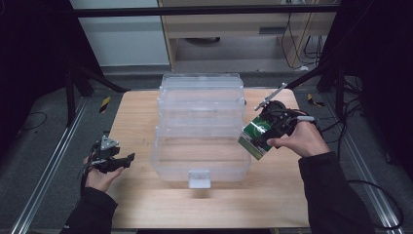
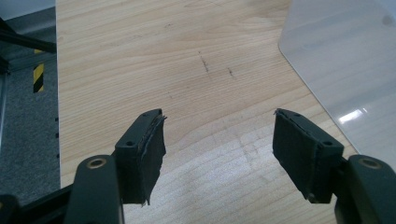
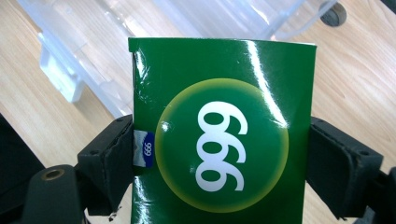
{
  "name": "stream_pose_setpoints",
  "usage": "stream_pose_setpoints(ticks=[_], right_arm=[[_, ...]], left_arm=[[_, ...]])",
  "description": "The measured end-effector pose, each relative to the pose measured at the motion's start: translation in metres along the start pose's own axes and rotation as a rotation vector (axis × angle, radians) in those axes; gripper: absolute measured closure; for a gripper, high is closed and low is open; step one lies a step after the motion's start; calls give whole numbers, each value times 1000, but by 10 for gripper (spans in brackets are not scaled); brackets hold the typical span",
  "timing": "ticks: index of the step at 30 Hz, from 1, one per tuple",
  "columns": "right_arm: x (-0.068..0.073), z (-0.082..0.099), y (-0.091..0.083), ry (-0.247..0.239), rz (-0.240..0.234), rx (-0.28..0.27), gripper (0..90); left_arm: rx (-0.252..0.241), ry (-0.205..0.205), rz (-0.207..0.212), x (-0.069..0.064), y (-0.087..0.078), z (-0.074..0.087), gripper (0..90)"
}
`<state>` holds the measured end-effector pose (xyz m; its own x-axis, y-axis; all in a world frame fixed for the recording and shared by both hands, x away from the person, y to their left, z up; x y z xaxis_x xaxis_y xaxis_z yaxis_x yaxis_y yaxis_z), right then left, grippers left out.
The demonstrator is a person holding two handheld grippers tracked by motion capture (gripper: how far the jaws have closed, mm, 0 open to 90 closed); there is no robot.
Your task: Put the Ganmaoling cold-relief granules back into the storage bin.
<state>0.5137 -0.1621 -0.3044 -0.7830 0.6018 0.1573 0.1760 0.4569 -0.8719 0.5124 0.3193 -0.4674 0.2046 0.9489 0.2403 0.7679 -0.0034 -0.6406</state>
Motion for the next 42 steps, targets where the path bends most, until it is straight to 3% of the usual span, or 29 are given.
stream_pose_setpoints(ticks=[9,16,25,34,42], right_arm=[[6,-18,10,-97,-73,21,179],[5,-26,19,-178,-95,26,179],[6,-34,25,-274,-116,66,179],[8,-37,33,-334,-181,85,178],[14,-37,40,-430,-216,123,179]], left_arm=[[0,4,2,-1,0,0,335],[3,10,4,-2,2,0,335],[5,9,5,-1,2,1,335],[6,10,5,-1,2,1,335],[8,12,6,-2,2,1,335]])
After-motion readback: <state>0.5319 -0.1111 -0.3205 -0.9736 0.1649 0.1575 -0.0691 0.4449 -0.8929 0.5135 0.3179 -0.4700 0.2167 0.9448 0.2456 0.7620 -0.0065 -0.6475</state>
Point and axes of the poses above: each handheld gripper's, and its own axes: y roughly forward along the jaws, z roughly out of its underside, x roughly to its left, the point moved 3 cm from there along y, roughly forward along the jaws, and after that the axes turned 14 degrees about -z, right-handed, at the moved point
